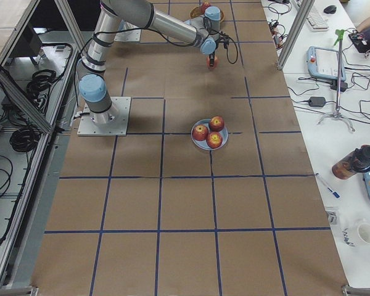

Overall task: Transfer apple from basket to plate
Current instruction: 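Lower the right gripper and grasp the apple on the table, then carry the apple with the right gripper over the white plate, then lower the apple onto the plate and open the right gripper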

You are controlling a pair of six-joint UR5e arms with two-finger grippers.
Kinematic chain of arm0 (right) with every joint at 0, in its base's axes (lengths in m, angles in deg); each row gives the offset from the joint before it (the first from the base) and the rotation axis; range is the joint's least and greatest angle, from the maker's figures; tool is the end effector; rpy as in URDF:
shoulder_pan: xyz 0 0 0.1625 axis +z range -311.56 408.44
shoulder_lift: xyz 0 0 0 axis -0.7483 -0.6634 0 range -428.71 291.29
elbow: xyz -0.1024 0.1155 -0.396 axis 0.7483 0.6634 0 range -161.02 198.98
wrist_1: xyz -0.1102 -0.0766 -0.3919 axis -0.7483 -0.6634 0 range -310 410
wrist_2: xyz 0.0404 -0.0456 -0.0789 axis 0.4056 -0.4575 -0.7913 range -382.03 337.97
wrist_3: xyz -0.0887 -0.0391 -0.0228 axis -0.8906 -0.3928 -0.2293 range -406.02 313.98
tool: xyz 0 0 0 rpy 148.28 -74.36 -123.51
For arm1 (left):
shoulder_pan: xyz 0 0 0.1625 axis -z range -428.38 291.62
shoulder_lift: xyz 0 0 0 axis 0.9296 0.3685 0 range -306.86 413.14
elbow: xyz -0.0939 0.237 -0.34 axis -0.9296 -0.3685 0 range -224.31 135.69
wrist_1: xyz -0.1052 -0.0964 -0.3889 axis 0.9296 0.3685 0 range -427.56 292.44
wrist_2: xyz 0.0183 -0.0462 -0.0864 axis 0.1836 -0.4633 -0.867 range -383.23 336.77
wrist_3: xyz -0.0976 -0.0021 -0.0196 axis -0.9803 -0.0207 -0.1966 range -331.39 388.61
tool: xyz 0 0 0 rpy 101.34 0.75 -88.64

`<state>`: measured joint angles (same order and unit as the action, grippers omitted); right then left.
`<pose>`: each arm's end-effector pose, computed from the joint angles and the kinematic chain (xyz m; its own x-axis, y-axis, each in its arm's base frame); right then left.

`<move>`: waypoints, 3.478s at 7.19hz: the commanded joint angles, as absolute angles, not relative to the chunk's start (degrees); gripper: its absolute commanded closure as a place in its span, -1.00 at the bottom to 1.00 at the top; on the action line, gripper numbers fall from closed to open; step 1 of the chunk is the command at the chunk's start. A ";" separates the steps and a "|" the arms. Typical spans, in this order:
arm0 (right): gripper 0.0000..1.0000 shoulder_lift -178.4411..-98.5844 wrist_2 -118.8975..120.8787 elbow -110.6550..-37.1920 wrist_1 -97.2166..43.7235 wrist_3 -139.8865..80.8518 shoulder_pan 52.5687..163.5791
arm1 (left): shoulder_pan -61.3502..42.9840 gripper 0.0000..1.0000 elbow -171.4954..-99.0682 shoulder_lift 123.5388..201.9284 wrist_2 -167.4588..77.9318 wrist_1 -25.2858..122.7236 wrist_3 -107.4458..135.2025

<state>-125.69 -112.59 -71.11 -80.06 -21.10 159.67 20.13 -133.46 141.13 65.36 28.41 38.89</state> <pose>0.3663 -0.5776 0.2179 -0.9972 0.0625 -0.0422 0.0669 0.9913 -0.1136 -0.1234 -0.4744 0.5020 -0.9879 0.1513 0.0338 0.1528 0.9870 0.0489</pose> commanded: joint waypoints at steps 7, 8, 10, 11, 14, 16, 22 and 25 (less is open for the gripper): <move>0.42 -148.42 -113.09 -76.10 -58.10 -66.07 123.90 | 20.13 -0.97 -133.26 141.47 65.36 28.42 38.72; 0.45 -148.16 -112.74 -76.55 -58.54 -72.50 118.89 | 20.13 -0.97 -133.26 141.47 65.36 28.42 38.72; 0.46 -147.02 -112.03 -79.61 -61.33 -79.58 113.06 | 20.13 -0.97 -133.26 141.56 65.36 28.42 38.63; 0.46 -146.23 -111.94 -82.07 -65.01 -79.51 113.04 | 20.13 -0.97 -133.17 141.64 65.36 28.42 38.63; 0.46 -143.86 -112.38 -85.17 -71.02 -80.29 112.78 | 20.13 -0.97 -133.26 141.73 65.28 28.42 38.63; 0.46 -142.80 -112.64 -85.25 -71.38 -80.47 112.78 | 20.21 -0.97 -133.26 141.73 65.27 28.42 38.63; -1.00 -142.27 -115.89 -84.29 -71.55 -80.12 112.78 | 20.21 -0.97 -133.26 141.91 64.92 28.42 38.54; -1.00 -145.42 -115.20 -80.00 -68.41 -79.60 113.74 | 20.21 -0.97 -133.17 142.17 64.92 28.42 38.45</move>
